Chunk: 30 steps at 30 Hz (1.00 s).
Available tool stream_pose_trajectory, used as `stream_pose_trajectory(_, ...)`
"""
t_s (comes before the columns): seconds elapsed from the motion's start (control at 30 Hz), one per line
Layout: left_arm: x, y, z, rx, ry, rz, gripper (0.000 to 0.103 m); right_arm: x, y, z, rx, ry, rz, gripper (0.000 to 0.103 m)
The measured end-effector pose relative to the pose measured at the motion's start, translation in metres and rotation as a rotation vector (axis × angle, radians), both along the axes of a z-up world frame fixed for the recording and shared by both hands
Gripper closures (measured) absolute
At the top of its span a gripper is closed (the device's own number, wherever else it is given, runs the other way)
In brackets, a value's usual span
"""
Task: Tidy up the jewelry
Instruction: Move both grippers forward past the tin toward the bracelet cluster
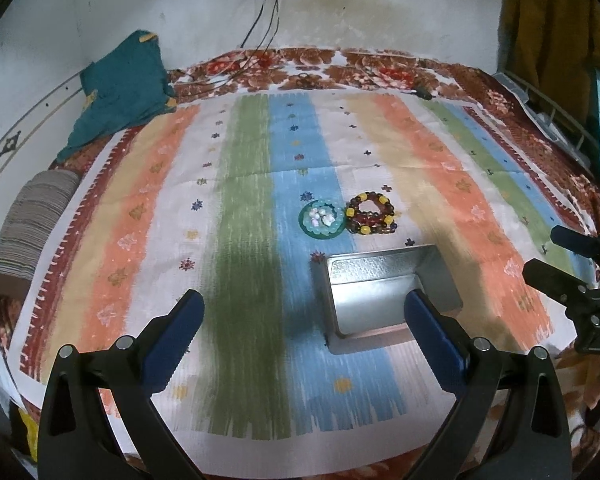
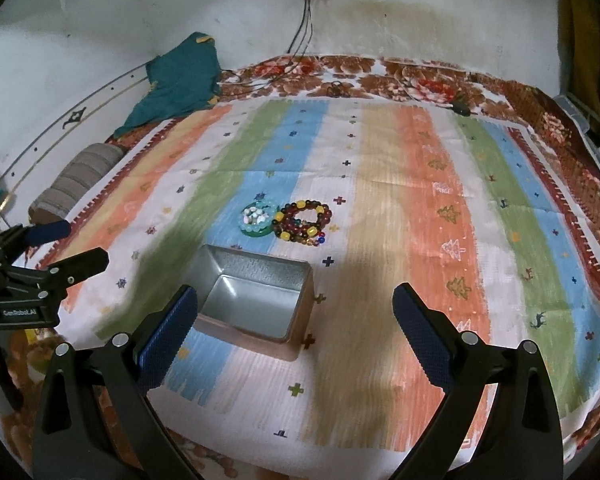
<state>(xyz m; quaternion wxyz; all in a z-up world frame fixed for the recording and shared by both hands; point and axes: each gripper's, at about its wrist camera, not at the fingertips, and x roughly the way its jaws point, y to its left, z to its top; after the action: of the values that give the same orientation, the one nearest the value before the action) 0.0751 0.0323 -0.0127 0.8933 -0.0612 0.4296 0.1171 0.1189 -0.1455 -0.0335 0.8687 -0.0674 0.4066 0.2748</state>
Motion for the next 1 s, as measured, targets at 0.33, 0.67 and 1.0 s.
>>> stream_pose_trajectory(0.33,0.029,0.014,-0.005,-0.023,0.038,0.03,0.006,0.029,0.007,-0.005,0.003,0.056,-0.018,0.004)
stream_pose_trajectory(0.67,0.057,0.023,-0.015,-0.03,0.078,0.044,0.006,0.049,0.015,-0.011,-0.011,0.092,-0.025,0.004)
stream_pose_trajectory(1.0,0.078,0.032,-0.023,-0.032,0.106,0.062,0.006,0.071,0.024,-0.022,-0.042,0.125,-0.03,0.004)
